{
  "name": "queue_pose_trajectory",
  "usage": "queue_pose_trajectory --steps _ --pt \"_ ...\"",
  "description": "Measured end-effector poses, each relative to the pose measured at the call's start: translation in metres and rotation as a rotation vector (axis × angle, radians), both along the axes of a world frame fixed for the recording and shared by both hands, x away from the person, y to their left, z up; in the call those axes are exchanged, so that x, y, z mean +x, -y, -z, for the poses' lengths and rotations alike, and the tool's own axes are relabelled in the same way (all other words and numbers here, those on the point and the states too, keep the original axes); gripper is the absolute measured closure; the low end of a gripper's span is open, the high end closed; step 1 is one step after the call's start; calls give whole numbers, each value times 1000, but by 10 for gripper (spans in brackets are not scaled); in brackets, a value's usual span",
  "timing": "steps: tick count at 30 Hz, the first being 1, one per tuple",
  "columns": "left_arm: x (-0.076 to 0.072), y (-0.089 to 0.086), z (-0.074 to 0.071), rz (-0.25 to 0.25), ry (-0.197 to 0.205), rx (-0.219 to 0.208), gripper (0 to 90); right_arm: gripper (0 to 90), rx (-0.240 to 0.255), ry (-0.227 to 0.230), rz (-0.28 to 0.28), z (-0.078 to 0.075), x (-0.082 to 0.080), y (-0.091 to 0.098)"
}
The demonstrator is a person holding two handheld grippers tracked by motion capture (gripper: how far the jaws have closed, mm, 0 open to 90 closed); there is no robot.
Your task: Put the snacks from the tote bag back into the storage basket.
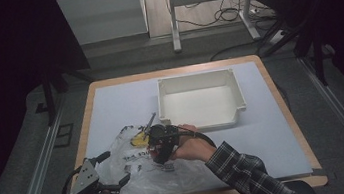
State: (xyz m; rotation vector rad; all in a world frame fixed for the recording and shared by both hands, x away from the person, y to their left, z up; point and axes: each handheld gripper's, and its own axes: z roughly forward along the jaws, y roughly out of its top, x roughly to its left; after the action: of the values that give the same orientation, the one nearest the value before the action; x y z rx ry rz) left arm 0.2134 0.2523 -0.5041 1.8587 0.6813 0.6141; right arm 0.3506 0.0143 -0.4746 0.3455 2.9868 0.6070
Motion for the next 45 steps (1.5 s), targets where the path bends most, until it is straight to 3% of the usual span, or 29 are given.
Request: queue_pose_trajectory --steps 9,23,45 --pt "0 0 0 0 0 3 46 253 -3 16 3 -7 2 6" --pt "0 0 0 2 0 11 46 253 32 32 60 -25 6 28" --pt "0 0 0 -3 3 4 47 253 45 61 125 -36 19 56"
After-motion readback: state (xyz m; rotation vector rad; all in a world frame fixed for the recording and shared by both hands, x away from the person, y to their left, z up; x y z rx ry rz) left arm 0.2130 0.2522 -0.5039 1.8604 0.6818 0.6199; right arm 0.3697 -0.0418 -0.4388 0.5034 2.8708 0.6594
